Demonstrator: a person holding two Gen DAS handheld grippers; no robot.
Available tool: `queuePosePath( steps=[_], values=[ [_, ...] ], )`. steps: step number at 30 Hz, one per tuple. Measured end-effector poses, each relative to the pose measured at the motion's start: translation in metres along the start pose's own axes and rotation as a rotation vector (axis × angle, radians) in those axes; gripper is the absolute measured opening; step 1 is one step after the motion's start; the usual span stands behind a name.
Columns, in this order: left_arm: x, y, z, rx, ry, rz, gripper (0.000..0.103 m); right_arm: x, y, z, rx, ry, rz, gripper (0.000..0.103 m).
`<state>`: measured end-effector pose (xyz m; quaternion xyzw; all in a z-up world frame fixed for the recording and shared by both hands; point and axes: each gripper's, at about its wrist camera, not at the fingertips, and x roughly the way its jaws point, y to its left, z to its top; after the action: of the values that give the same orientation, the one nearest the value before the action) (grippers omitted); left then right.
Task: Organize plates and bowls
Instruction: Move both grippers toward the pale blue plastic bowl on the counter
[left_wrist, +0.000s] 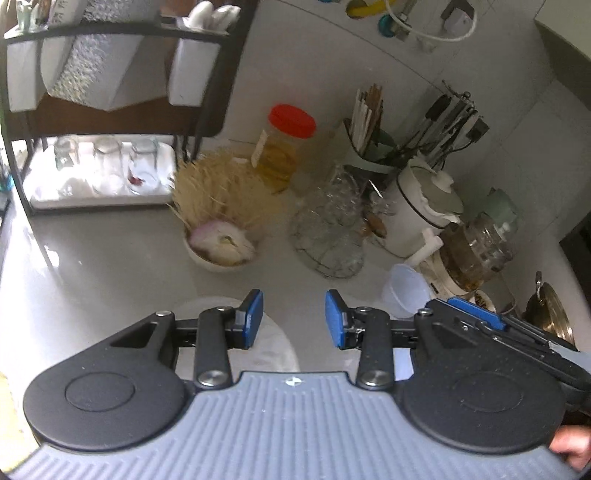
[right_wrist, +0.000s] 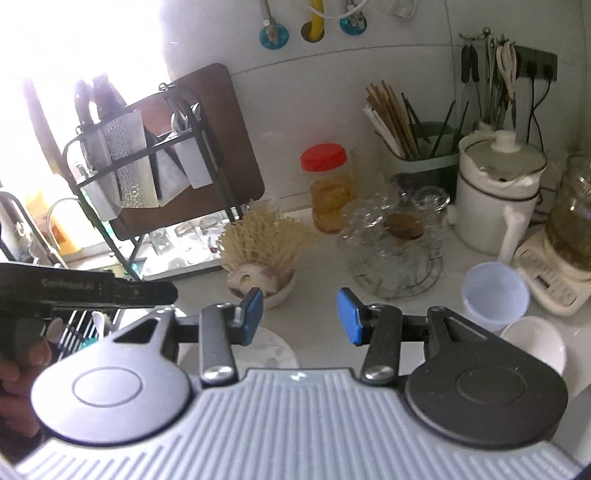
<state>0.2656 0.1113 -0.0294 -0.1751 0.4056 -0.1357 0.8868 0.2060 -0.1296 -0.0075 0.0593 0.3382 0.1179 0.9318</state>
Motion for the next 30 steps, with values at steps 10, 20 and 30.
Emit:
queuePosePath(
  steps=[10,20,30],
  values=[
    [0.024,-0.056,-0.022,0.014,0.023,0.037,0.043,-0.016,-0.049,-0.005,-0.015,-0.02,0.001,0.048],
    [0.059,-0.106,-0.033,0.064,0.064,0.047,0.043,-0.021,-0.109,-0.019,0.078,0.006,-0.012,0.048],
    [0.106,-0.16,-0.047,0.133,0.127,0.04,0.048,-0.026,-0.168,-0.053,0.214,0.06,-0.037,0.048]
  ],
)
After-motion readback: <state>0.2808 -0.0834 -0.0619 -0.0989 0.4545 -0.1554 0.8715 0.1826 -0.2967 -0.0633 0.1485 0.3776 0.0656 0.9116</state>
